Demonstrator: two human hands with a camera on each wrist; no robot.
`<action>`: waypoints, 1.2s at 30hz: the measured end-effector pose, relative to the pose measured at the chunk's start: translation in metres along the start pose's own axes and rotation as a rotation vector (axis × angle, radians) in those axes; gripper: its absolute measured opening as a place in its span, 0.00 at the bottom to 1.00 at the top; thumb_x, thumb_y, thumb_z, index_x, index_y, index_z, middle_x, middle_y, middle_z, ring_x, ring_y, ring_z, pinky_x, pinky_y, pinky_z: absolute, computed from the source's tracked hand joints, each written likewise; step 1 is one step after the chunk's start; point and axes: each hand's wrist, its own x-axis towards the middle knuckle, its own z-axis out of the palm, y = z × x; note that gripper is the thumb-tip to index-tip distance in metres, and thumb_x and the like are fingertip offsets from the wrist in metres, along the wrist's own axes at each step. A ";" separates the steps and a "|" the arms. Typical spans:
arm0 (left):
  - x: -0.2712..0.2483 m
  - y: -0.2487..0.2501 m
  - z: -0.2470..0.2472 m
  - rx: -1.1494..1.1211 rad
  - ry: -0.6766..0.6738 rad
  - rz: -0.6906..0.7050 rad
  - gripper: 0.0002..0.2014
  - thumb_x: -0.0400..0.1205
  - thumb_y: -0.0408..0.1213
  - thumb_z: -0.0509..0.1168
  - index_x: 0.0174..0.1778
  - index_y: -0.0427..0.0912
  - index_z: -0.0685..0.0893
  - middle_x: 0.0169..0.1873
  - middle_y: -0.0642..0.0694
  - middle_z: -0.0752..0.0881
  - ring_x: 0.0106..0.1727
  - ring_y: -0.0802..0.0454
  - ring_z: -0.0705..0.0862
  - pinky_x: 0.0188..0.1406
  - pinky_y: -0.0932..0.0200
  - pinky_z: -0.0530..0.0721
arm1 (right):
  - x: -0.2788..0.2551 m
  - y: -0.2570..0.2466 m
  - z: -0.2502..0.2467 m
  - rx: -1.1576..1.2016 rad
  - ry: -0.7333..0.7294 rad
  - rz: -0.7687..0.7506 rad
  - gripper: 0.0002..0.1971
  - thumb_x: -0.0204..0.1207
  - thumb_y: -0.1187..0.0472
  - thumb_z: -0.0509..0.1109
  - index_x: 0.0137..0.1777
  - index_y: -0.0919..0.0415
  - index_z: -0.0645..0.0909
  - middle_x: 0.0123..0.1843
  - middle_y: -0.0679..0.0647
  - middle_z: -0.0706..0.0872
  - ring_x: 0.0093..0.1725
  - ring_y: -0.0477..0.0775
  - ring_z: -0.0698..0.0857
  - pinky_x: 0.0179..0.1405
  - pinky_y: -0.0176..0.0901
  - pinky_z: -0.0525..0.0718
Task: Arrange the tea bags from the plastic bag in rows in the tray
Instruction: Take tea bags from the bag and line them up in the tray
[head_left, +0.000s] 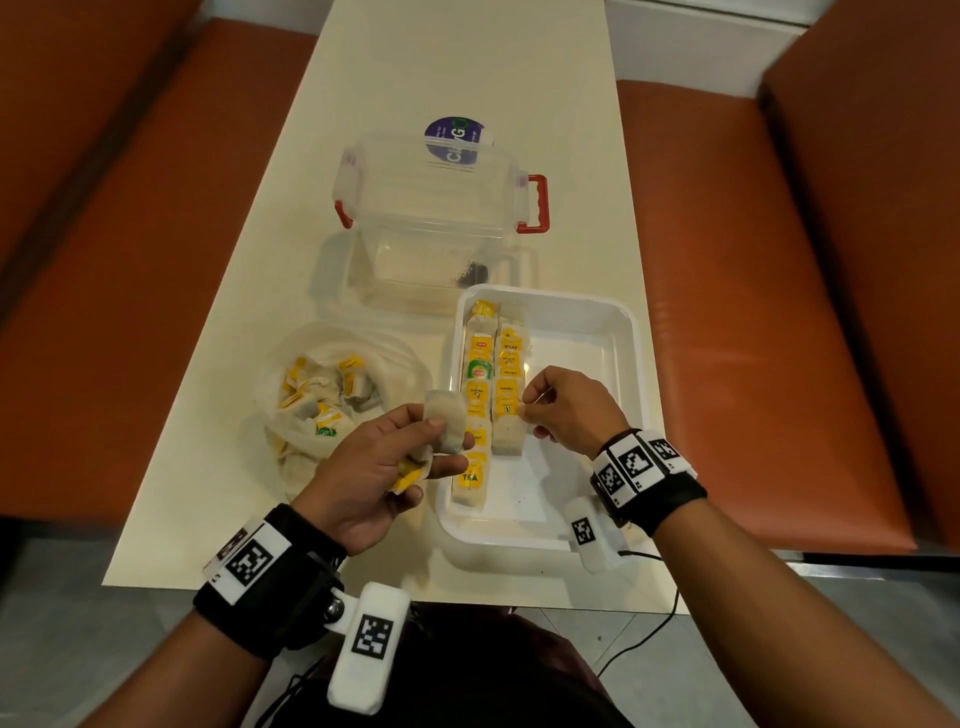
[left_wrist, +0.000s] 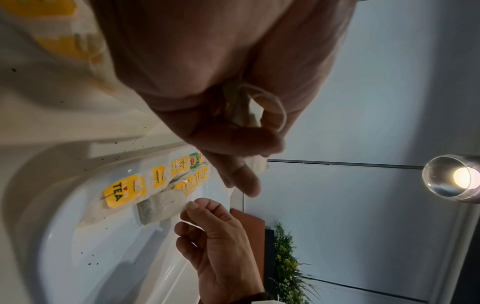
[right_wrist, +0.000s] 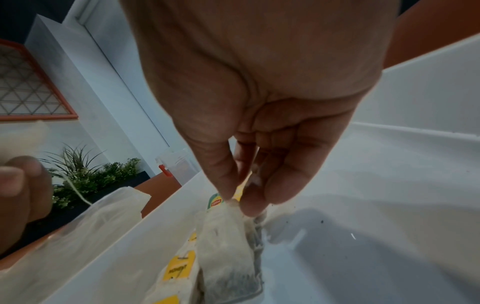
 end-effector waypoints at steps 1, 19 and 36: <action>0.000 0.000 0.000 -0.006 -0.005 -0.008 0.05 0.85 0.37 0.65 0.52 0.44 0.85 0.52 0.39 0.92 0.40 0.52 0.91 0.14 0.71 0.69 | -0.001 0.000 0.000 0.003 0.005 -0.006 0.04 0.77 0.55 0.75 0.45 0.50 0.82 0.37 0.47 0.91 0.38 0.45 0.91 0.51 0.55 0.91; 0.007 -0.003 0.000 0.049 0.014 -0.024 0.06 0.86 0.31 0.63 0.53 0.43 0.85 0.50 0.40 0.92 0.36 0.54 0.88 0.14 0.70 0.67 | -0.017 -0.008 -0.002 -0.531 -0.236 -0.117 0.18 0.70 0.39 0.78 0.55 0.42 0.79 0.52 0.43 0.82 0.50 0.50 0.83 0.46 0.46 0.80; 0.009 -0.002 -0.002 0.029 0.011 -0.013 0.05 0.86 0.31 0.63 0.50 0.44 0.84 0.50 0.38 0.92 0.35 0.53 0.88 0.13 0.70 0.66 | 0.016 -0.030 0.003 -0.648 -0.190 0.060 0.18 0.73 0.40 0.78 0.50 0.54 0.82 0.45 0.50 0.86 0.46 0.55 0.86 0.45 0.47 0.83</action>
